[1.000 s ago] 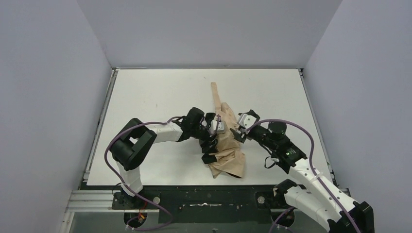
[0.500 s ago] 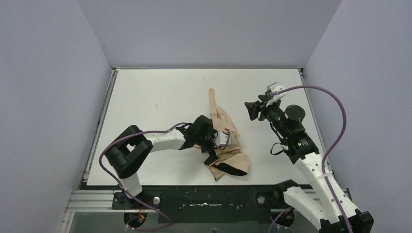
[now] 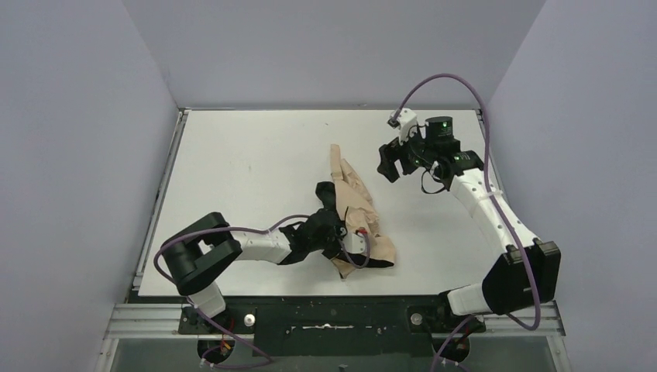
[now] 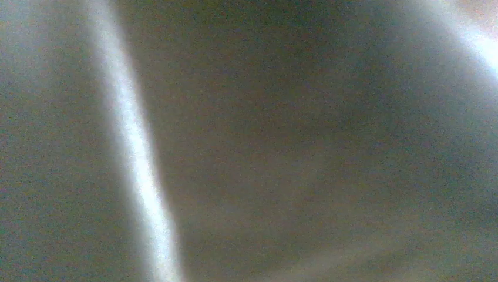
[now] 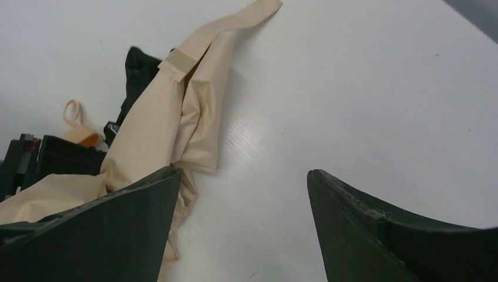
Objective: Put away the umbrella
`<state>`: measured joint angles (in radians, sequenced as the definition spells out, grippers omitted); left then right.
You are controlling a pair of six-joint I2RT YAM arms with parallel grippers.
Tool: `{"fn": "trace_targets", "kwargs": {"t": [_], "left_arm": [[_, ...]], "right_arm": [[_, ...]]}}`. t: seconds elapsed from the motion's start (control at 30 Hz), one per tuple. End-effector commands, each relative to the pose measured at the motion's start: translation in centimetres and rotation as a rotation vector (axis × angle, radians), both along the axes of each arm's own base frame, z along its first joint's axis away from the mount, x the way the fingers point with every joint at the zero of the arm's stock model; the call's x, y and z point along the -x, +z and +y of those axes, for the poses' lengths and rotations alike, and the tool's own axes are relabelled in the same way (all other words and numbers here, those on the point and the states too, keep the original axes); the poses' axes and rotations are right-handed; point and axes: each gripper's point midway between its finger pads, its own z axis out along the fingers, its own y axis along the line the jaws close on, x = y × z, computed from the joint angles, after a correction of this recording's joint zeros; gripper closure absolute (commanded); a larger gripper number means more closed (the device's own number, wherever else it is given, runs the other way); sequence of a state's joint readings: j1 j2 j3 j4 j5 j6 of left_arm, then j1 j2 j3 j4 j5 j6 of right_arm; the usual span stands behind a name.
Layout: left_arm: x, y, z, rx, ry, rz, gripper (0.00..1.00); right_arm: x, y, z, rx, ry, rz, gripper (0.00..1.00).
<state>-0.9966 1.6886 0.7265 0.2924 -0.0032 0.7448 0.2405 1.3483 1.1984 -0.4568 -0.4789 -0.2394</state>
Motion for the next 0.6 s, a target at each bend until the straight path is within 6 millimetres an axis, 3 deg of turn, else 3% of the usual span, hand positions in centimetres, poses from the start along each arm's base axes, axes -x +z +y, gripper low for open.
{"fn": "trace_targets", "kwargs": {"t": [0.0,0.13,0.33,0.43,0.57], "left_arm": [[-3.4,3.3,1.1,-0.026,0.065,-0.313,1.0],[-3.6,3.7,0.7,-0.04,0.008,-0.462,1.0],[-3.6,2.0,0.1,-0.115,-0.031,-0.536,1.0],[-3.5,1.6,0.0,-0.13,-0.034,-0.556,1.0],[-3.0,1.0,-0.1,-0.159,-0.069,-0.571,1.0]], "right_arm": [[1.9,-1.3,2.0,-0.013,0.203,0.133,0.17],[2.5,-3.1,3.6,-0.041,0.314,0.188,0.15],[4.6,-7.3,5.7,0.068,0.507,0.177,0.16],[5.8,-8.1,6.6,0.086,0.598,0.158,0.16],[5.5,-8.4,6.8,0.104,0.647,0.109,0.14]]}}
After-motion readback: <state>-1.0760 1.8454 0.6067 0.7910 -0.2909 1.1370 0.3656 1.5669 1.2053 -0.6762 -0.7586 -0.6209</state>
